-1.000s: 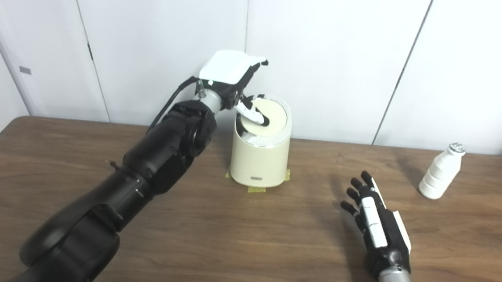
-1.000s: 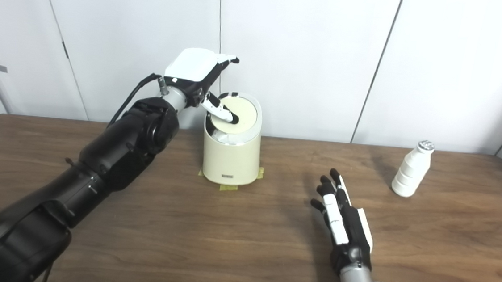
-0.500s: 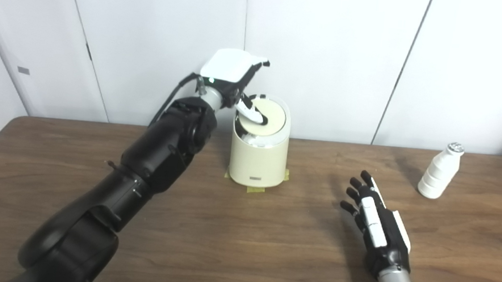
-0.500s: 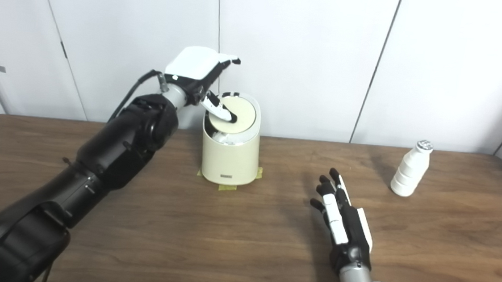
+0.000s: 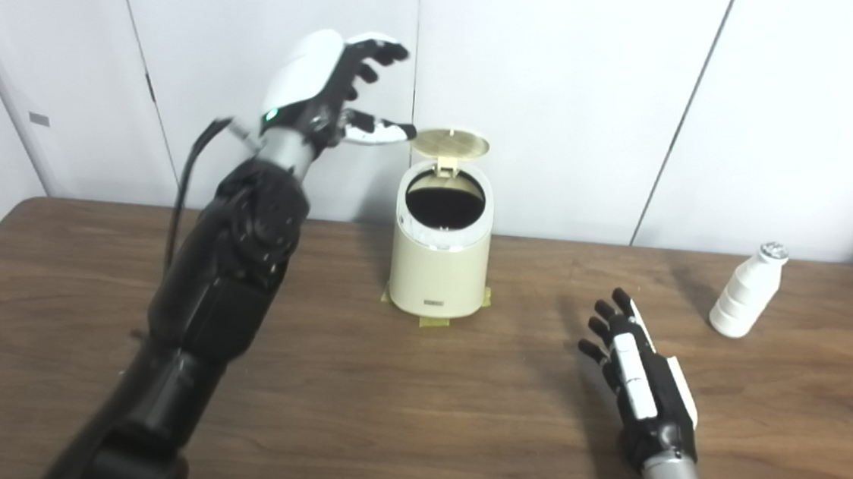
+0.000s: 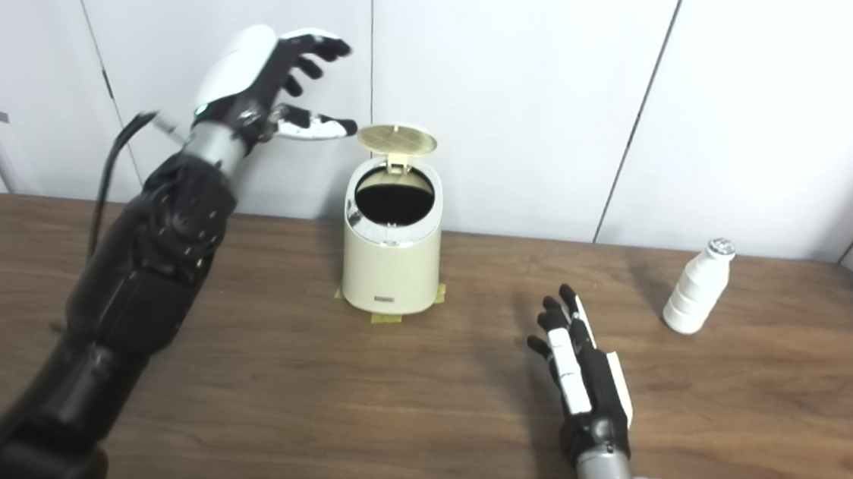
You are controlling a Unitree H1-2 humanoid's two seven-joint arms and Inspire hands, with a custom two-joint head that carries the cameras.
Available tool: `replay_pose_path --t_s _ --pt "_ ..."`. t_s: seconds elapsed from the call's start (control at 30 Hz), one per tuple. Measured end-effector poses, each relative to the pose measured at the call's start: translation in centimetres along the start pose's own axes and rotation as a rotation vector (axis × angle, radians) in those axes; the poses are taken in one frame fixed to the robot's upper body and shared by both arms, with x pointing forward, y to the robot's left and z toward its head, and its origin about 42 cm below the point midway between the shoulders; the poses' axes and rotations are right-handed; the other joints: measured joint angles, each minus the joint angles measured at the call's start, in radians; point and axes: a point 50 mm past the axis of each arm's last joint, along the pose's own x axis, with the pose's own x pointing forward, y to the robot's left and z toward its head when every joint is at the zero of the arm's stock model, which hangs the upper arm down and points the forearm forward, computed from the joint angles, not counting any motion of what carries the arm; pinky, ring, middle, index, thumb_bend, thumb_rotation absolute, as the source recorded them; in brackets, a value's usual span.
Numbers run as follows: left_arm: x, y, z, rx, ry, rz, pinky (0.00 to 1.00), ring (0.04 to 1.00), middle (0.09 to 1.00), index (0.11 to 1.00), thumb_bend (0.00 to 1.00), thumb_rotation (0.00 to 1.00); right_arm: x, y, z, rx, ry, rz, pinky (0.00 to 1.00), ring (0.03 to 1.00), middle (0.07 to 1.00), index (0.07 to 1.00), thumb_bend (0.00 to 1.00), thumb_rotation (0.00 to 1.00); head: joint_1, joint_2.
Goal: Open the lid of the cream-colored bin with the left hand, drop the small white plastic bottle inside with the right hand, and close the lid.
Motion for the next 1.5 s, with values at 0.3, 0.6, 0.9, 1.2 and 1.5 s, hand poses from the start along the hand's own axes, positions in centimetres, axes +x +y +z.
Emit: replay_pose_path --t_s 0.3,0.6,0.9,1.2,1.5 --pt "-7.9 -1.2 -4.8 -0.260 0.145 0.033 0.71 0.753 0.774 0.826 0.57 0.23 0.0 -0.3 0.1 0.010 -0.003 0.001 0.83 0.919 0.938 0.966 0.67 0.78 -0.014 0.000" --pt "-14.6 -3.1 -6.3 -0.414 0.275 0.029 0.70 0.754 0.779 0.834 0.52 0.33 0.0 -0.6 0.4 0.012 -0.012 -0.014 0.83 0.926 0.942 0.963 0.70 0.78 -0.081 -0.020" --pt "-18.4 -3.7 -8.5 -0.472 0.395 0.053 0.76 0.785 0.788 0.837 0.51 0.29 -0.6 -1.0 1.2 0.019 -0.044 -0.024 0.84 0.945 0.955 0.973 0.68 0.79 -0.205 -0.017" --pt "-20.7 -4.8 -9.1 -0.552 0.465 0.058 0.77 0.781 0.790 0.846 0.49 0.28 -1.6 -4.6 2.8 -0.048 -0.082 -0.101 0.84 0.946 0.962 0.987 0.61 0.77 -0.360 -0.020" --pt "-20.5 -4.8 -9.1 -0.588 0.464 0.065 0.88 0.786 0.796 0.845 0.46 0.28 -2.4 -7.1 5.4 -0.158 -0.094 -0.190 0.85 0.952 0.961 0.978 0.56 0.57 -0.440 -0.025"
